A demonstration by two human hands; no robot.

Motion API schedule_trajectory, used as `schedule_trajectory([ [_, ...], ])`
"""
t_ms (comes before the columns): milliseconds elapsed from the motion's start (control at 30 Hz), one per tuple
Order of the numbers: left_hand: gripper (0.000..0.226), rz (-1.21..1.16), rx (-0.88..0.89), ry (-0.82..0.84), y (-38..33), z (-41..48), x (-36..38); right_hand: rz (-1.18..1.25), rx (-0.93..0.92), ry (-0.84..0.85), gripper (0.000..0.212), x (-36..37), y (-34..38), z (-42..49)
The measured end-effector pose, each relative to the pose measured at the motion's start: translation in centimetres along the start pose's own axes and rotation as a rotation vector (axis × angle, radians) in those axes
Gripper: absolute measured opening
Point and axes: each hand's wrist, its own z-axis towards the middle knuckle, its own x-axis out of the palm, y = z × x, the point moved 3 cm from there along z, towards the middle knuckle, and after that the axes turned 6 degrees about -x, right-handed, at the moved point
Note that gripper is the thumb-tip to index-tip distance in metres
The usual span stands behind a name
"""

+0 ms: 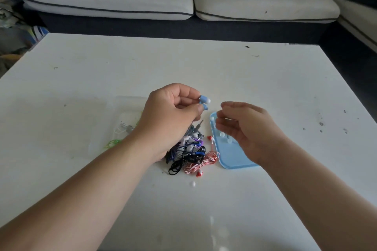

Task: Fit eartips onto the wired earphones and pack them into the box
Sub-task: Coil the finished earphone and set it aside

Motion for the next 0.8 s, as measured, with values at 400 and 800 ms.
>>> schedule_trajectory([
  [400,0.018,0.13,0.061,0.033,1.5,-3.1,-2.5,-1.34,-0.963,0.701,0.058,3.8,-13.3,-15.0],
  [800,0.019,0.103,0.048,0.028,1.4,-3.3,-4.8,-1.33,-1.106,0.732,0.064,2.5,-15.1,-11.3],
])
